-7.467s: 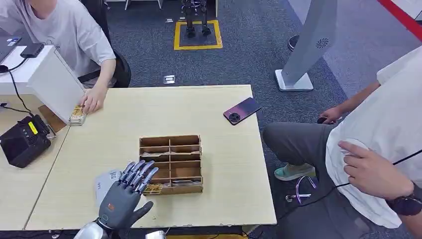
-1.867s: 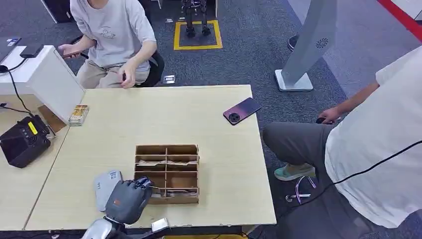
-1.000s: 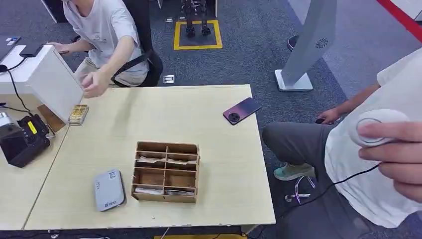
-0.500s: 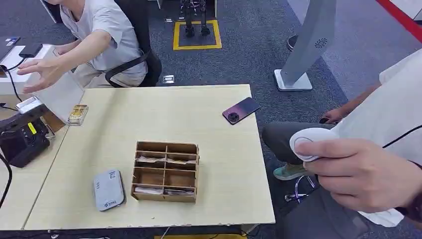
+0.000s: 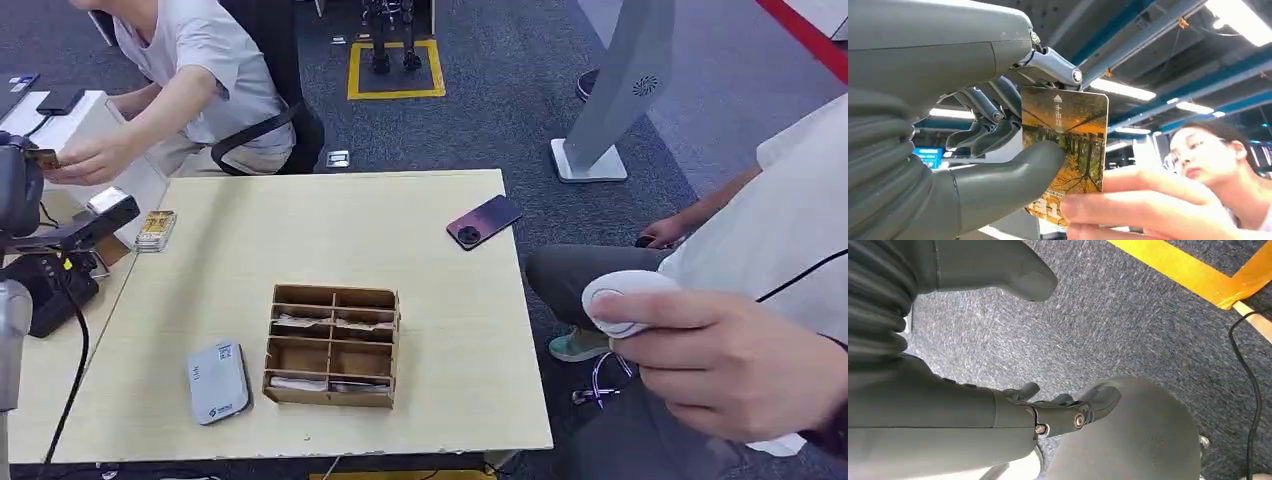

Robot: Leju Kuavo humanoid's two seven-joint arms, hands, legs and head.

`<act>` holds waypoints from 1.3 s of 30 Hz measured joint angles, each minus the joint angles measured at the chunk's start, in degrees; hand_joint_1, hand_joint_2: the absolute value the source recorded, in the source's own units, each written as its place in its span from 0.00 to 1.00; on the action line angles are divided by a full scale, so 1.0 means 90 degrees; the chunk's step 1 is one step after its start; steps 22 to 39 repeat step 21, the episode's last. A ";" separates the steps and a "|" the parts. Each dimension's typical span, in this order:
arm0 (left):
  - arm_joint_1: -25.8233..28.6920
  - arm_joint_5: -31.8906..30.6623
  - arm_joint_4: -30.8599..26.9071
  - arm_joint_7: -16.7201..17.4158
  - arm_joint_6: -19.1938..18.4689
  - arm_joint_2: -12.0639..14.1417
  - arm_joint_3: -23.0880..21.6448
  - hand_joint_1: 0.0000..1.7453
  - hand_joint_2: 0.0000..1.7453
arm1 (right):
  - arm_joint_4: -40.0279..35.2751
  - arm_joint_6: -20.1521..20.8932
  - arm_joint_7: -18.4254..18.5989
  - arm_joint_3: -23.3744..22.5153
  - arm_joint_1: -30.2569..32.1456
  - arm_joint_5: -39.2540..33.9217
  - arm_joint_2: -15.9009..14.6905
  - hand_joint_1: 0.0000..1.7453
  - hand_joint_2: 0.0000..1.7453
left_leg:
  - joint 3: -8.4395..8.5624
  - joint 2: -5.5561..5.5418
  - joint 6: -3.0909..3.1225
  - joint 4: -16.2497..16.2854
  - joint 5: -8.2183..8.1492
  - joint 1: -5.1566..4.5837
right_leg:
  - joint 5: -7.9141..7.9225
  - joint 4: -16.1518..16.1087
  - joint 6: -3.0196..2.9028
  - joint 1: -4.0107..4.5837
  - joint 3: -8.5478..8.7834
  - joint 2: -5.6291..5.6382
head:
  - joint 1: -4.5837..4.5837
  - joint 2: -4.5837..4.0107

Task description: Pass the card to the sensor for recognition and then transmit it.

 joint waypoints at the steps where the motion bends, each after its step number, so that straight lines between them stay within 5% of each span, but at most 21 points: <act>1: -0.0001 -0.0012 0.0029 -0.0010 0.0005 -0.0024 0.0005 1.00 1.00 | 0.0000 0.0000 0.0000 0.0010 0.0000 0.0000 0.0000 0.00 1.00 | 0.0000 0.0000 0.0000 0.0000 0.0000 0.0000 | 0.0000 0.0000 0.0000 0.0000 0.0000 0.0000 | 0.0000 0.0000; 12: 0.0000 -0.0075 0.0214 -0.0073 0.0015 -0.0175 0.0036 1.00 1.00 | 0.0000 0.0000 -0.0051 0.0068 -0.0006 0.0000 0.0000 0.00 1.00 | 0.0000 0.0001 0.0000 0.0000 0.0000 0.0000 | 0.0000 0.0000 0.0000 0.0000 0.0000 0.0001 | 0.0000 0.0000; 14: 0.0000 -0.0099 0.0228 -0.0078 0.0015 -0.0206 0.0036 0.01 1.00 | 0.0000 0.0000 -0.0068 0.0075 -0.0011 0.0000 0.0000 0.00 1.00 | -0.0002 0.0001 0.0000 0.0000 0.0000 0.0000 | 0.0000 0.0000 0.0000 0.0000 0.0000 0.0001 | 0.0000 0.0000; 39: 0.0018 -0.0114 0.0240 -0.0111 0.0080 -0.0272 0.0099 0.00 1.00 | 0.0000 0.0002 -0.0032 0.0102 -0.0010 0.0000 0.0002 0.00 1.00 | -0.0003 -0.0001 0.0000 0.0000 0.0000 0.0000 | 0.0000 0.0000 0.0000 0.0000 0.0000 -0.0002 | 0.0000 0.0000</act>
